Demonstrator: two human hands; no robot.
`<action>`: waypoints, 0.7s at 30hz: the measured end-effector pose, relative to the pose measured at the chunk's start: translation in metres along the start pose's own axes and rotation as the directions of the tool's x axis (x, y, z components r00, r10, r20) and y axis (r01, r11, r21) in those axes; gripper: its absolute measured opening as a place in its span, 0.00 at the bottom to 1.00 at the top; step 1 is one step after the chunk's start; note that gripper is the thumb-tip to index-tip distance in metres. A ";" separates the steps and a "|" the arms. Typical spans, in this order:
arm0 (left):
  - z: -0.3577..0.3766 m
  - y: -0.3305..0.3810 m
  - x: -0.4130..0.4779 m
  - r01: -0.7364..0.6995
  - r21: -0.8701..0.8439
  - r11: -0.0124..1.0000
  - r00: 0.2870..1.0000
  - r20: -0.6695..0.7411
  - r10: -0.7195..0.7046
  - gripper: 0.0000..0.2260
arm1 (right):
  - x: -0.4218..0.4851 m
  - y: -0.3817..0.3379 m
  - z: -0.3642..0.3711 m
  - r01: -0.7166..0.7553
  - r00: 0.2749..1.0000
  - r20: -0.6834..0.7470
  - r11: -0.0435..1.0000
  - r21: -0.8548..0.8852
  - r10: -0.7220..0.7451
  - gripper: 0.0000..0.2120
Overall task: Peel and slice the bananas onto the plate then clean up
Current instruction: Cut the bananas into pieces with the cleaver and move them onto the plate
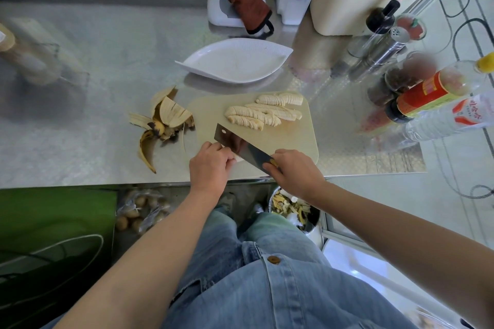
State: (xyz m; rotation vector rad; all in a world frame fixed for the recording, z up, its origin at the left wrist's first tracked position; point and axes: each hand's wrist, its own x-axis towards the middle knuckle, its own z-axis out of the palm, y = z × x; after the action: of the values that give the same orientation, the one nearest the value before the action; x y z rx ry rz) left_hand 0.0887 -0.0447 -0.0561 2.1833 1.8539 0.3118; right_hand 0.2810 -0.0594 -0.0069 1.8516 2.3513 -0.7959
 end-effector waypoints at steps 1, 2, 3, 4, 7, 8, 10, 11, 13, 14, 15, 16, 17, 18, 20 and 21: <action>-0.001 0.000 0.000 0.000 0.000 1.000 1.000 0.002 0.000 0.04 | 0.000 0.000 0.000 0.005 1.000 0.005 1.000 -0.006 -0.005 0.16; -0.001 0.001 -0.001 0.001 0.002 1.000 1.000 0.004 -0.001 0.04 | -0.001 0.000 0.000 0.007 1.000 0.009 1.000 -0.009 -0.007 0.16; -0.002 0.001 -0.001 0.002 0.005 1.000 1.000 0.003 -0.002 0.04 | 0.000 0.000 0.000 0.008 1.000 0.009 1.000 -0.008 -0.008 0.15; -0.002 0.001 -0.001 0.004 0.006 1.000 1.000 0.003 -0.004 0.04 | 0.000 0.000 0.000 0.009 1.000 0.008 1.000 -0.004 -0.009 0.15; -0.002 0.001 -0.001 0.006 -0.001 1.000 1.000 0.009 -0.006 0.04 | 0.001 0.000 0.001 0.011 1.000 0.014 1.000 -0.011 -0.011 0.16; -0.002 0.001 -0.001 0.003 -0.003 1.000 1.000 0.008 -0.003 0.05 | 0.001 -0.001 0.001 0.016 1.000 0.018 1.000 -0.019 -0.016 0.16; -0.001 0.000 -0.001 -0.001 -0.006 1.000 1.000 0.001 0.001 0.06 | 0.002 -0.001 0.001 0.024 0.999 0.025 0.999 -0.030 -0.023 0.16; 0.000 0.000 -0.001 -0.001 -0.006 1.000 1.000 0.001 0.001 0.06 | 0.002 -0.002 0.001 0.025 0.999 0.025 0.999 -0.035 -0.024 0.15; 0.001 0.000 0.000 0.000 -0.010 1.000 1.000 0.000 0.000 0.06 | 0.001 -0.002 0.004 0.016 1.000 0.025 0.999 -0.044 -0.015 0.15; 0.001 0.000 0.000 0.001 -0.013 1.000 1.000 0.001 -0.001 0.06 | 0.001 -0.002 0.006 0.008 1.000 0.027 0.999 -0.043 -0.007 0.15; 0.001 0.000 0.000 0.002 -0.012 1.000 1.000 0.003 -0.002 0.06 | 0.000 -0.002 0.007 0.000 0.999 0.033 0.999 -0.039 0.002 0.15; 0.001 0.000 0.000 0.002 -0.009 1.000 1.000 0.007 -0.002 0.05 | 0.000 -0.003 0.008 -0.007 0.999 0.041 0.999 -0.036 0.009 0.15; 0.002 0.000 0.000 0.003 -0.005 1.000 1.000 0.012 -0.003 0.05 | 0.001 -0.003 0.009 -0.013 0.999 0.049 0.999 -0.035 0.015 0.16; 0.002 -0.001 0.000 0.004 -0.003 1.000 1.000 0.016 -0.004 0.05 | 0.001 -0.003 0.008 -0.016 0.998 0.056 0.999 -0.036 0.018 0.16; 0.002 -0.001 0.001 0.007 0.003 1.000 1.000 0.020 -0.007 0.05 | 0.002 -0.003 0.005 -0.009 0.998 0.062 0.999 -0.040 0.011 0.16; 0.001 0.000 0.001 0.008 0.007 1.000 1.000 0.021 -0.008 0.05 | 0.002 -0.002 0.004 -0.003 0.998 0.057 0.999 -0.039 0.005 0.16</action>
State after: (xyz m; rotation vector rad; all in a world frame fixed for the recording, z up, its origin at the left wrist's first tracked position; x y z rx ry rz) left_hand 0.0890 -0.0438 -0.0573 2.1744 1.8551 0.2801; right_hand 0.2772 -0.0598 -0.0099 1.7931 2.3109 -0.7861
